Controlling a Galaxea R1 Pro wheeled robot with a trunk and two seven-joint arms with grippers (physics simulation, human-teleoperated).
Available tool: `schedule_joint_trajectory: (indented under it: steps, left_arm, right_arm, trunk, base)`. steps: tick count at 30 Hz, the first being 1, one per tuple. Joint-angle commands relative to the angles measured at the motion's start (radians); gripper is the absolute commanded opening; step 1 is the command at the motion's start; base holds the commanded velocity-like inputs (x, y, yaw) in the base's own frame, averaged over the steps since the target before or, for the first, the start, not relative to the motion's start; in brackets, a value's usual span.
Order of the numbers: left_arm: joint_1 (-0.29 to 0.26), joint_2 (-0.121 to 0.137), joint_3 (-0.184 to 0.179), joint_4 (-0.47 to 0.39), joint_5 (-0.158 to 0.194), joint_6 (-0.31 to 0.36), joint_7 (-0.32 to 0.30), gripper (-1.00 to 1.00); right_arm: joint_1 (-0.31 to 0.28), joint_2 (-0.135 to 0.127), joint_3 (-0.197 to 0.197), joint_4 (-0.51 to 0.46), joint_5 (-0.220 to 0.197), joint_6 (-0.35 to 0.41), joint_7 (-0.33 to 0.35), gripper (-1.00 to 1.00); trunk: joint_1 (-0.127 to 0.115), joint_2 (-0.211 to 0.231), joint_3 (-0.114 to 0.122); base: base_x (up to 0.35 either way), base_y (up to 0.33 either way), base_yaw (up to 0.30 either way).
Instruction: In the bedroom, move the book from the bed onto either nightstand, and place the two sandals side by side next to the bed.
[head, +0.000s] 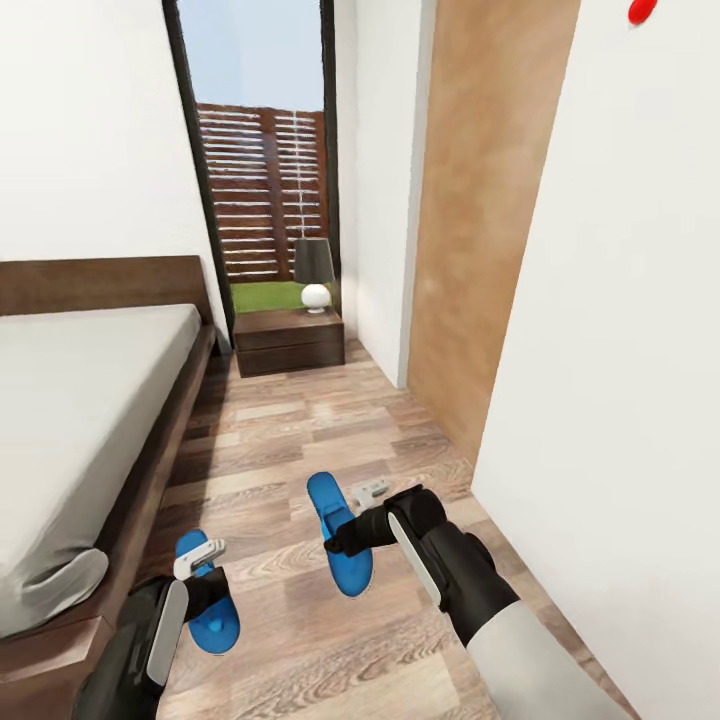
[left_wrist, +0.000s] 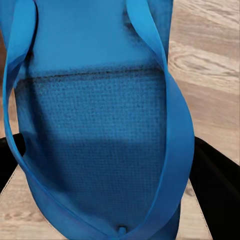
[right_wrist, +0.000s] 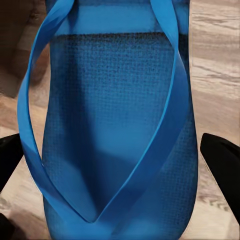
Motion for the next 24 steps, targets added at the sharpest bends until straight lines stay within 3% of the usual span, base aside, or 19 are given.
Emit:
schedule_joint_trajectory:
  steps: [1, 24]
  left_arm:
    - [-0.001, -0.001, 0.002, -0.001, 0.011, 0.004, 0.007, -1.0]
    - [-0.001, 0.0, 0.0, 0.01, 0.011, 0.004, 0.007, -1.0]
  right_arm:
    - [-0.001, 0.0, 0.0, -0.001, -0.005, 0.005, -0.002, -1.0]
    - [-0.001, 0.0, 0.0, -0.001, -0.004, 0.006, -0.002, -1.0]
  trunk:
    - [0.0, 0.0, -0.001]
    - [0.0, 0.0, -0.001]
  base:
    - [0.328, -0.018, 0.278]
    - [0.328, -0.116, 0.278]
